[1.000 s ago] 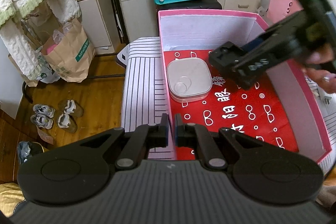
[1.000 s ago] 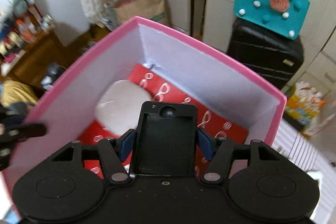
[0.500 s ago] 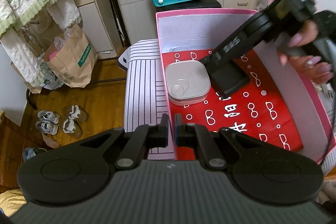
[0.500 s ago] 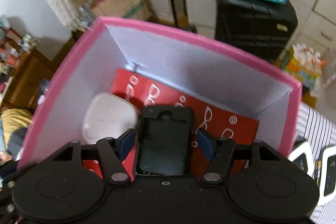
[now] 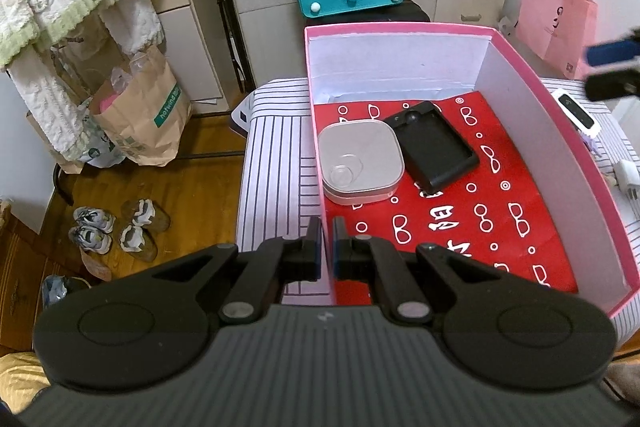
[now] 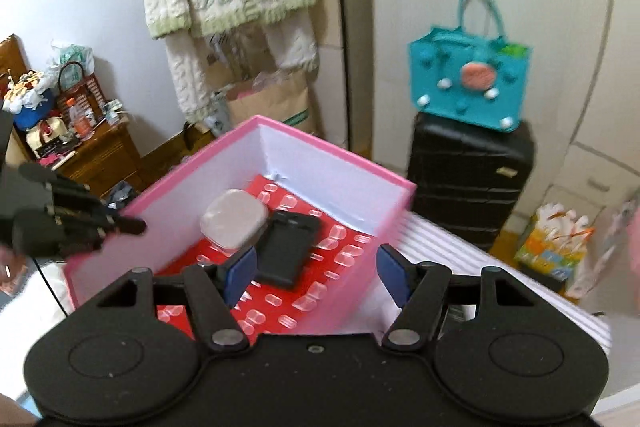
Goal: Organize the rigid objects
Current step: 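Place the black phone case beside the power bank in the box, then grasp the white charger cube with the right gripper, then place the white charger cube beside the phone case in the box, then grasp the cream hair claw clip with the right gripper, then lower the cream claw clip into the box and open the right gripper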
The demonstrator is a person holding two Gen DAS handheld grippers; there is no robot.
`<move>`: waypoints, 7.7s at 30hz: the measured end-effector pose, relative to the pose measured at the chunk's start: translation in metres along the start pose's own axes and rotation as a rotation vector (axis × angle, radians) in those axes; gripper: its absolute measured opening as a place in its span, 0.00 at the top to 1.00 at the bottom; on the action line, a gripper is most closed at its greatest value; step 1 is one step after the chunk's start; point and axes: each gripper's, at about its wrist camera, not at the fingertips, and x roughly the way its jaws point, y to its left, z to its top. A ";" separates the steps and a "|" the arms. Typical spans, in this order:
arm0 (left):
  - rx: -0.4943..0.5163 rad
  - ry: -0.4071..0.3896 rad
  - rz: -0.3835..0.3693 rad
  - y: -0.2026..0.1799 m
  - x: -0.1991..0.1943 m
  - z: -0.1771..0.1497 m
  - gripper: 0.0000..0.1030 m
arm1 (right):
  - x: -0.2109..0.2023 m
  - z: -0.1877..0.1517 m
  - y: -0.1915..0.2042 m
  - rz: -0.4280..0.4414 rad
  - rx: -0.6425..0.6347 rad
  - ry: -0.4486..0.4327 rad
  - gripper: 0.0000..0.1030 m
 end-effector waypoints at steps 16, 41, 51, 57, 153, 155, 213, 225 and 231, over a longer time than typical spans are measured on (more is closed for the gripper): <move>-0.027 0.005 0.057 -0.007 0.006 0.003 0.97 | -0.033 -0.145 -0.094 -0.115 0.147 -0.022 0.30; -0.041 0.009 0.076 -0.009 0.006 0.003 0.97 | -0.009 -0.209 -0.110 -0.224 0.124 -0.077 0.39; -0.027 0.000 0.060 -0.007 0.003 0.000 0.97 | -0.011 -0.199 -0.093 -0.299 0.130 -0.056 0.39; -0.004 -0.006 0.047 -0.006 0.000 -0.002 0.97 | -0.026 -0.182 -0.078 -0.287 0.110 -0.095 0.39; 0.006 -0.004 0.011 0.000 -0.001 -0.002 0.97 | 0.026 -0.159 -0.070 -0.114 0.391 0.011 0.24; 0.003 -0.005 0.010 0.000 -0.001 -0.002 0.97 | 0.024 -0.162 -0.069 -0.110 0.395 0.000 0.24; 0.073 -0.021 -0.039 0.004 -0.003 -0.002 0.95 | 0.174 0.016 0.093 0.358 0.183 0.501 0.41; 0.069 -0.030 -0.041 0.005 -0.004 -0.004 0.95 | 0.173 0.023 0.090 0.357 0.182 0.428 0.35; 0.085 -0.034 -0.033 0.002 -0.004 -0.005 0.95 | 0.118 0.026 0.078 0.390 0.151 0.308 0.33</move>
